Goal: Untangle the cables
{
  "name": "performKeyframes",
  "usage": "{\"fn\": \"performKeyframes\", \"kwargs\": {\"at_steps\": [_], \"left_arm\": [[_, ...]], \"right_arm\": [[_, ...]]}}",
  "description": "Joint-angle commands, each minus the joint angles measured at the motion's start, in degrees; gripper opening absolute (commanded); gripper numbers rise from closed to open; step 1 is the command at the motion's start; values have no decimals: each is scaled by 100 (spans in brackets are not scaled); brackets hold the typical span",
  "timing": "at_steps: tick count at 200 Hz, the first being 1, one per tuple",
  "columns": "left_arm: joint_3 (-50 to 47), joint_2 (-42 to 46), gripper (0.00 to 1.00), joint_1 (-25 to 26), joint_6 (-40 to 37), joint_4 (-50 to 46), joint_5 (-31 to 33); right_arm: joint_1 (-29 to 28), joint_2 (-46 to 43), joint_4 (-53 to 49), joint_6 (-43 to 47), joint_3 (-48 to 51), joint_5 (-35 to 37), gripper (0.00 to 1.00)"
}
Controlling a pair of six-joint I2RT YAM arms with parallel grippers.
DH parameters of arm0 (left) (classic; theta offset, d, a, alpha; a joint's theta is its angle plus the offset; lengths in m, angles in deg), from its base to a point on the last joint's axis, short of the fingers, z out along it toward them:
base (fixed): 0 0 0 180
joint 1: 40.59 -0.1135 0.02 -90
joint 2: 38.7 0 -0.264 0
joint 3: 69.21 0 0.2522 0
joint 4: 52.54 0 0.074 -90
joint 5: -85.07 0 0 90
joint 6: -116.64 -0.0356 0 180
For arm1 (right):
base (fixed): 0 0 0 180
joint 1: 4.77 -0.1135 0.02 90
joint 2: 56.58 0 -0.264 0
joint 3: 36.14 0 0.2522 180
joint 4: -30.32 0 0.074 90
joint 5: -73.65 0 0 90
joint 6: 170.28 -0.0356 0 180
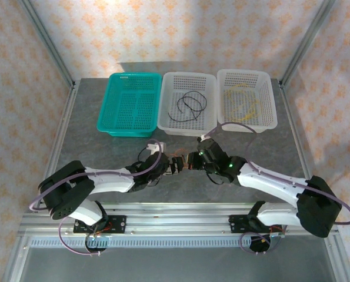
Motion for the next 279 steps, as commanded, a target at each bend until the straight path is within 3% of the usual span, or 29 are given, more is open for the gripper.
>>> {"fn": "performKeyframes", "kwargs": {"at_steps": [1,63,146,279], "left_arm": [[229,-216,98,65,-92,-38,54],[582,-823,98,77,-75,-379,131],[599,-1078,98,104,-83,-511,173],[490,-1013,98,166,-110,-459,253]], "right_arm": [[-40,-266,107,208,86,-28,0],[-39,-760,-38,372,-33,8,0],[-24,-1435,-536,587,-953,151,0],[40,-1908,-1729,1342,-2596,1241,0]]}}
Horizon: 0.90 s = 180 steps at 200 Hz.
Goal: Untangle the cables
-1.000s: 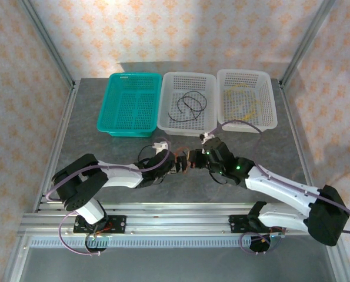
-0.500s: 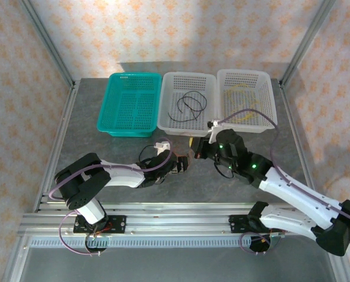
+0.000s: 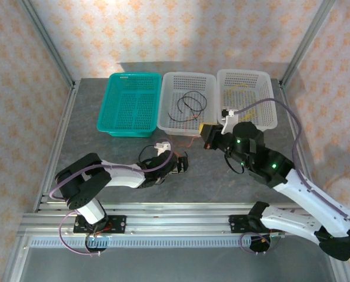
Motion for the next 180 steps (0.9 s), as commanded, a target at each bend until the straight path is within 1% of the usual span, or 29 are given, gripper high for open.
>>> {"fn": "performKeyframes", "kwargs": {"at_steps": [1,24,47,66,84,111,136,149,162,165,180], "left_arm": [[-115,-107,98,52,0,-330,-9],[-209,252,98,69,0,-264,54],[-193,793,99,67,-68,-500,186],[-265,1414,99,67,-123,-730,381],[-554,2140,98,52,-114,-678,618],[-689,3001,98,-186,-142,-939,769],[-501,3529,98,-691,-447,-1258,557],[-279,3725,99,-1042,-705,-1398,286],[5,3830,99,-1353,-921,-1497,-130],[63,3841,100,-1419,-1101,-1521,-244],[511,3778,99,-1667,-1439,-1702,-779]], "right_arm": [[33,-126,-337,313,-355,476,0],[42,-64,-503,396,-499,810,0],[50,-75,-385,422,-492,832,0],[55,-37,-343,389,-468,1049,0],[51,-27,-208,382,-388,1176,0],[96,22,-39,291,-272,1501,0],[211,90,228,531,26,1606,0],[379,189,150,523,13,1527,0],[551,316,-55,517,-132,1265,0],[578,342,-97,534,-165,1202,0],[604,377,-122,912,-213,604,0]]}}
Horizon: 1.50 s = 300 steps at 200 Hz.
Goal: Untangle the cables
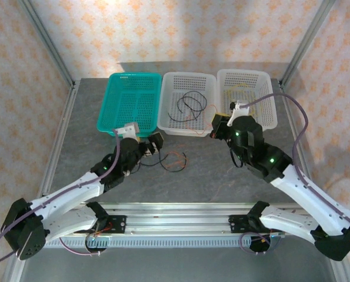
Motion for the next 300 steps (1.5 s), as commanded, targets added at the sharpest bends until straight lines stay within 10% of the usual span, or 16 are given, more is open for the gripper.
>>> {"fn": "performKeyframes", "kwargs": {"at_steps": [1,204,300], "left_arm": [[729,53,99,-318,-780,-405,-896],[2268,-1203,98,-1258,-2219,-163,-4856],[2486,-1601,72,-1252,-2488,-254,-5921]], "right_arm": [[73,36,-50,443,-161,-605,0],[1053,1741,-445,2172,-1182,-4159,0],[1110,1727,-492,2371,-1119,-5083,0]]}}
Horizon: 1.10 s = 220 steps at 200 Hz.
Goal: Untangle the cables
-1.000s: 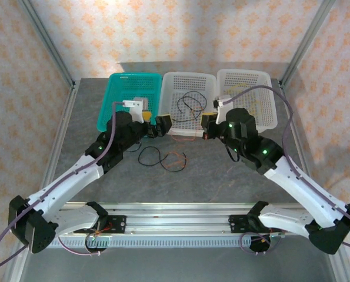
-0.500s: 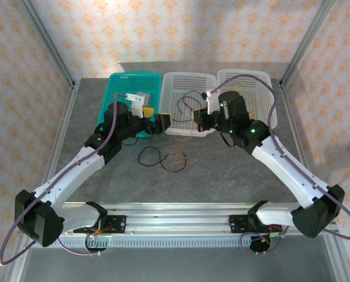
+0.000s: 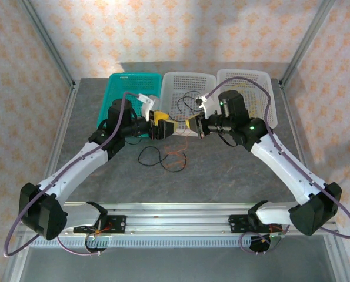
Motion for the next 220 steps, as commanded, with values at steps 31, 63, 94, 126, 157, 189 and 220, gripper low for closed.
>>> {"fn": "performKeyframes", "kwargs": {"at_steps": [31,63,94,126,157,189,220], "left_arm": [[240,-282,67,39,-126,125,-556],[220,-330,56,79,-147,164,-552],[188,-329,38,86,-173,223,-564],[205,-361,24,92,-188,209,-530],[186,-347,10,97,-192,182,-359],[231,-335,0,96,-262,58,-254],[218,-201,0,85,-92,91,286]], "right_arm": [[28,-184,73,44,-16,-417,0],[28,-245,47,30,-4,-358,0],[28,-255,38,27,-6,-360,0],[28,-277,29,14,-24,-415,0],[28,-307,5,30,-29,-260,0],[28,-355,37,30,-39,-203,0],[28,-498,374,-21,97,-41,12]]}}
